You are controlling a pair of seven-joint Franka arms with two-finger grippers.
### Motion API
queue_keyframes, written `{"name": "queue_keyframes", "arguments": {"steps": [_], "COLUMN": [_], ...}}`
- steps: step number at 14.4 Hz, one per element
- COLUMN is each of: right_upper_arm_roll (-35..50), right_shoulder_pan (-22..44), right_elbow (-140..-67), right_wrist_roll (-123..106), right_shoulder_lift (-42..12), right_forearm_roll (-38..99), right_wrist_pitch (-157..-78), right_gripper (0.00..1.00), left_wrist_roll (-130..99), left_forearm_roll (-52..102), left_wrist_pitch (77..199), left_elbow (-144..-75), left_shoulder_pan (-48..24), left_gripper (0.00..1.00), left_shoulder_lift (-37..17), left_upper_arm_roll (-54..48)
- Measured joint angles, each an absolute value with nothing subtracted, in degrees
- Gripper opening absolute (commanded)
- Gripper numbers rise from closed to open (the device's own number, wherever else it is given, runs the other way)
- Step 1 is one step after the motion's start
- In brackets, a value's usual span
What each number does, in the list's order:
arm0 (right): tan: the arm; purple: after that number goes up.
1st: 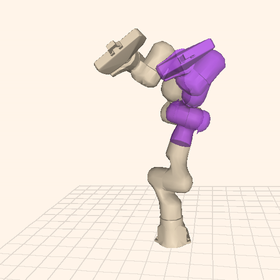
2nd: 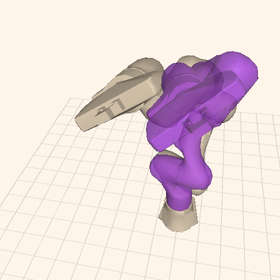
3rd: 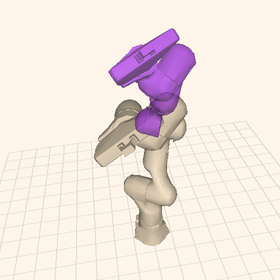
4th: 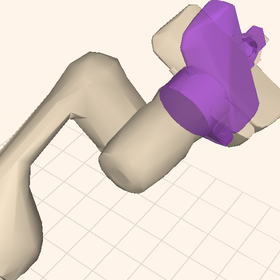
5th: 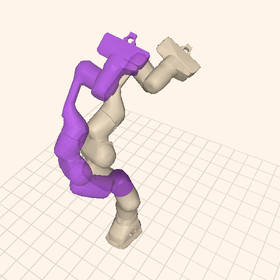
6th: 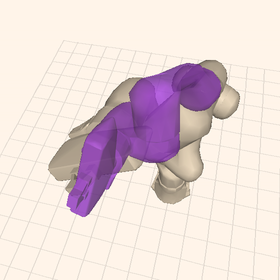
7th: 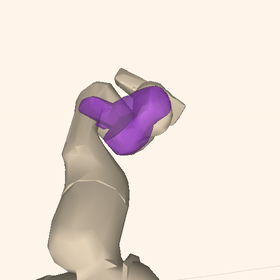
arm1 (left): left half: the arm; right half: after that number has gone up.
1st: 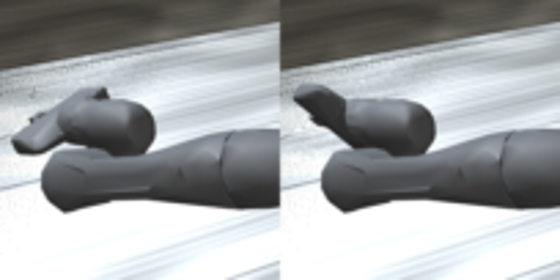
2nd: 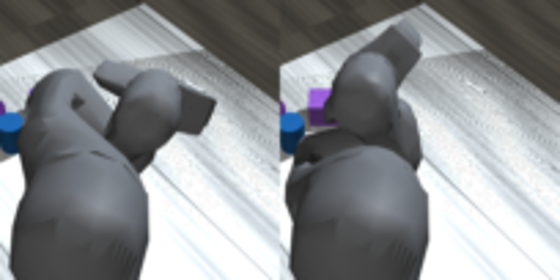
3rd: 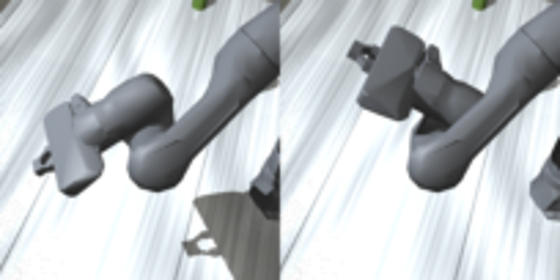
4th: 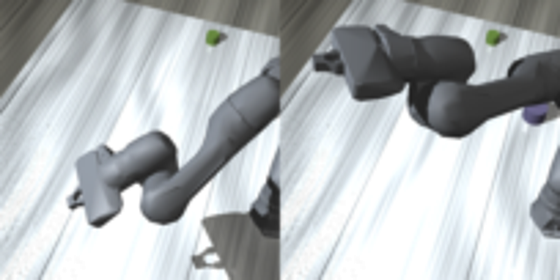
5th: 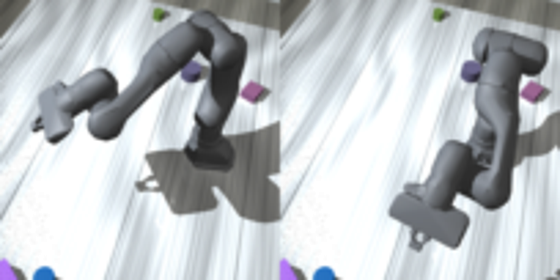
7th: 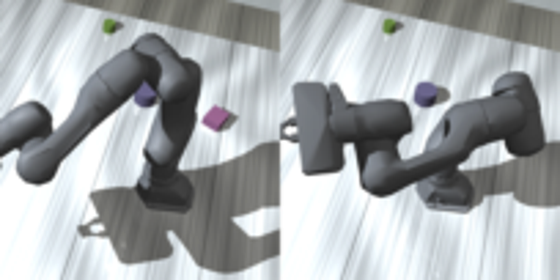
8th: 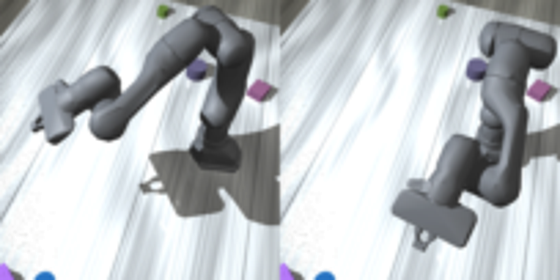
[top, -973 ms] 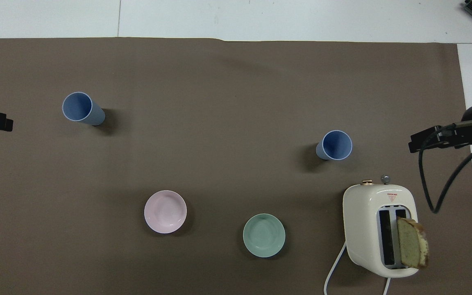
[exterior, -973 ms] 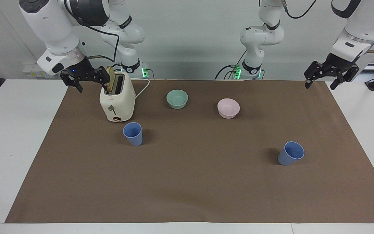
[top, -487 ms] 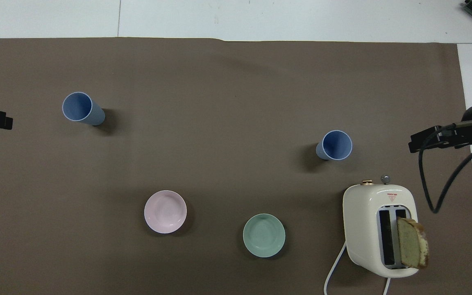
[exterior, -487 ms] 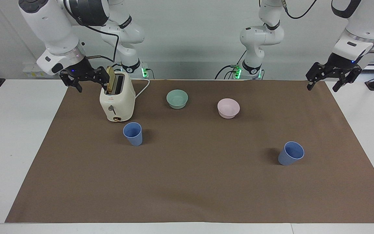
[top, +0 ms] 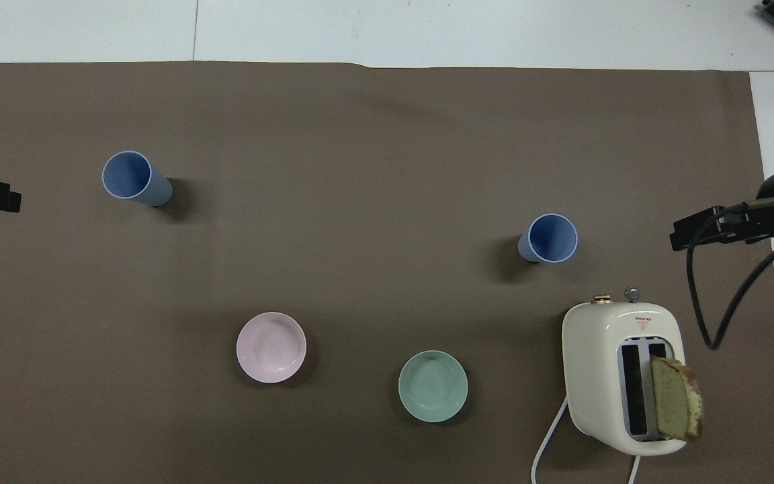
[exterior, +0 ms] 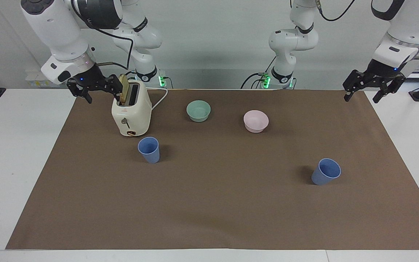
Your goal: Stack blue cups with both arms
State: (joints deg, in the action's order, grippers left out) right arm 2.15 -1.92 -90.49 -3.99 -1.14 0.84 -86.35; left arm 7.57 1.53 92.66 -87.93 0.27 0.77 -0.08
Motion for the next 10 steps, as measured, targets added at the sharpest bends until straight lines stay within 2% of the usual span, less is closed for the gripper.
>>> {"name": "queue_keyframes", "arguments": {"steps": [5, 10], "right_upper_arm_roll": [2.15, 2.15], "right_shoulder_pan": [-1.92, -1.92], "right_elbow": [-90.49, -90.49], "right_wrist_roll": [-3.99, -3.99], "right_shoulder_lift": [-1.14, -1.14], "right_forearm_roll": [0.84, 0.84], "right_wrist_pitch": [-86.35, -86.35], "right_gripper": [1.00, 1.00], "left_wrist_roll": [8.00, 8.30], "left_forearm_roll": [1.53, 1.53], "left_wrist_pitch": [94.16, 101.05], "left_elbow": [-88.09, -88.46], "left_shoulder_pan": [0.27, 0.27], "left_gripper": [1.00, 1.00], "left_shoulder_lift": [0.08, -4.90], "left_upper_arm_roll": [-0.08, -0.10]}}
